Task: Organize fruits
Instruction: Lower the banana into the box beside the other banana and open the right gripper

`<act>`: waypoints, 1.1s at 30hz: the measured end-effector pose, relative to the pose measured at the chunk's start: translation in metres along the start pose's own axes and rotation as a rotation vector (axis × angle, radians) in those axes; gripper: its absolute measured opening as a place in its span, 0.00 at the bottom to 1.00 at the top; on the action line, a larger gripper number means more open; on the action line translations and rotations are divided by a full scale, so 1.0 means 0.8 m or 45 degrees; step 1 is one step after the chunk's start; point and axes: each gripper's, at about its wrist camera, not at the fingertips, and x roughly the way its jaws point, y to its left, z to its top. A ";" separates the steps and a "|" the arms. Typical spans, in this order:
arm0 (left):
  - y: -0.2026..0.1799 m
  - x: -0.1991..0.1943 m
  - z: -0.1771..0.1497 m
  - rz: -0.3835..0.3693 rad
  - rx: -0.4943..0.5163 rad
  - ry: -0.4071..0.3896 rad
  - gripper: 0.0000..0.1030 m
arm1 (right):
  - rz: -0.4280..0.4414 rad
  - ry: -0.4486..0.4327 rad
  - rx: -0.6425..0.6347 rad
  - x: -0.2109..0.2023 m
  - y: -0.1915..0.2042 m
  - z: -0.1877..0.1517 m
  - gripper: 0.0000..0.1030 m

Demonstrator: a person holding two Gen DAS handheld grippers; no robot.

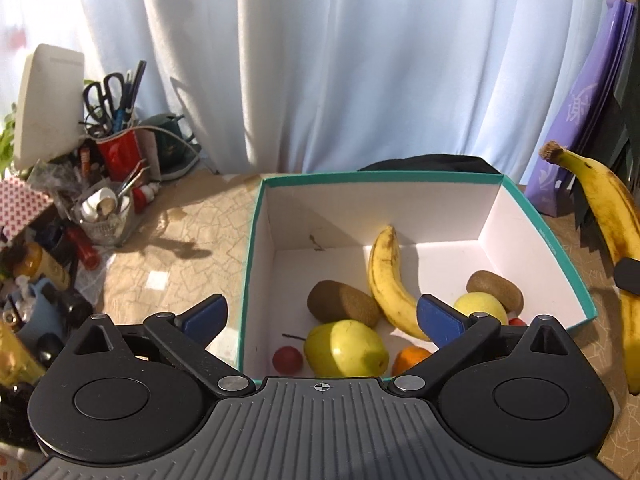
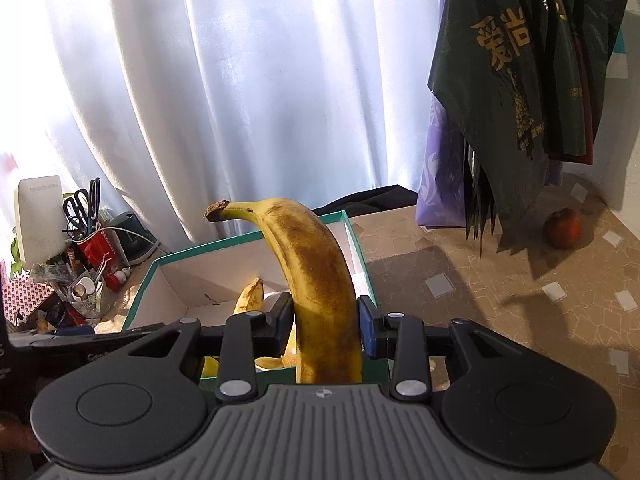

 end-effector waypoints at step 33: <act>0.031 0.001 -0.022 0.061 -0.053 0.094 1.00 | -0.136 0.251 -0.209 0.189 0.035 -0.023 0.32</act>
